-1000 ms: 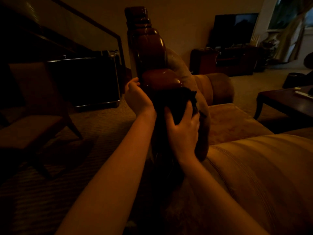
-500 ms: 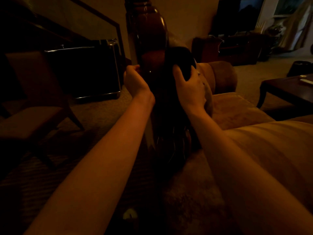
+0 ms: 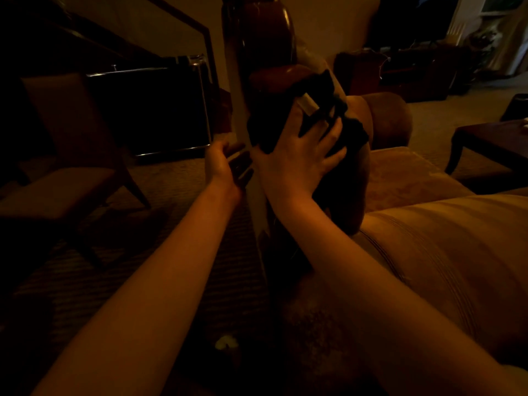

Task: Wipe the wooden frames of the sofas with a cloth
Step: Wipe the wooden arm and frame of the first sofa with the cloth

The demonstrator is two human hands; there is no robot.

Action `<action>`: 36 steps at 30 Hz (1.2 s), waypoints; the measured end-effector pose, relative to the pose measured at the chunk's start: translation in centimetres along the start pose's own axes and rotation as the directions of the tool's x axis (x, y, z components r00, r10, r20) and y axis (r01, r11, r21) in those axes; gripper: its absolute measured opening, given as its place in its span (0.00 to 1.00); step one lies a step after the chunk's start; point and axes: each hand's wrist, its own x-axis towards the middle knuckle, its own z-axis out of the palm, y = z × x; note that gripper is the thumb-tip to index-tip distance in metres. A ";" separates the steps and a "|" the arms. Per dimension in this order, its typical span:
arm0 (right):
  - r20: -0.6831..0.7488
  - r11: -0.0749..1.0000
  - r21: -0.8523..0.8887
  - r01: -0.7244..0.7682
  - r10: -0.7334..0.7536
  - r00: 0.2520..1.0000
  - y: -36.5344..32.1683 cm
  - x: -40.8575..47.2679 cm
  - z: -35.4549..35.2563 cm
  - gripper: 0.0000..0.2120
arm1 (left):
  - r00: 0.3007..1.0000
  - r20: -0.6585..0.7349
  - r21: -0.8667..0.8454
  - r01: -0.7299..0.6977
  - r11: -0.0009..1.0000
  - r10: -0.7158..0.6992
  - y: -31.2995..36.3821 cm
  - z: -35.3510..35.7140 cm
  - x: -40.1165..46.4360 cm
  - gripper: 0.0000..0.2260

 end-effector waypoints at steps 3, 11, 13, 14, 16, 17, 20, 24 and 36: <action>-0.207 0.993 -0.083 0.089 -0.105 0.973 0.7 -0.5 1.3 0.38 | 0.999 -0.039 0.017 0.013 1.000 -0.012 -0.2 -1.2 -0.2 0.14; -0.199 0.848 -0.263 0.461 -0.515 0.834 7.6 -7.2 6.0 0.22 | 0.997 -0.043 0.007 0.068 0.998 -0.067 -1.6 -2.1 -0.6 0.16; -0.212 0.820 -0.319 0.476 -0.551 0.807 7.2 -6.2 5.3 0.20 | 0.997 -0.037 0.002 0.071 0.997 -0.071 -1.8 -2.1 -0.7 0.15; -0.211 0.808 -0.308 0.503 -0.573 0.792 6.3 -5.3 4.6 0.19 | 0.997 -0.039 0.000 0.070 0.998 -0.070 -1.9 -2.1 -0.8 0.15; -0.212 0.797 -0.243 0.553 -0.600 0.772 3.7 -2.7 2.8 0.14 | 0.997 -0.059 0.013 0.058 0.998 -0.057 -1.7 -2.1 -1.0 0.15; -0.208 0.798 -0.219 0.561 -0.600 0.773 2.3 -1.3 1.9 0.11 | 0.996 -0.075 0.020 0.048 0.999 -0.047 -1.5 -2.2 -0.9 0.15; -0.124 0.750 -0.325 0.575 -0.637 0.761 0.1 0.2 0.9 0.12 | 0.993 -0.119 0.035 0.031 0.999 -0.027 -0.5 -2.8 -0.7 0.15; 0.156 0.453 -0.596 0.663 -0.745 0.649 1.5 -2.1 1.4 0.19 | 0.989 -0.149 0.030 0.023 0.999 -0.018 0.2 -3.4 -0.8 0.14; 0.352 0.379 -0.494 0.783 -0.736 0.579 0.6 -0.1 -1.3 0.17 | 0.993 -0.108 0.077 0.053 0.996 -0.044 -1.3 -3.1 -2.0 0.16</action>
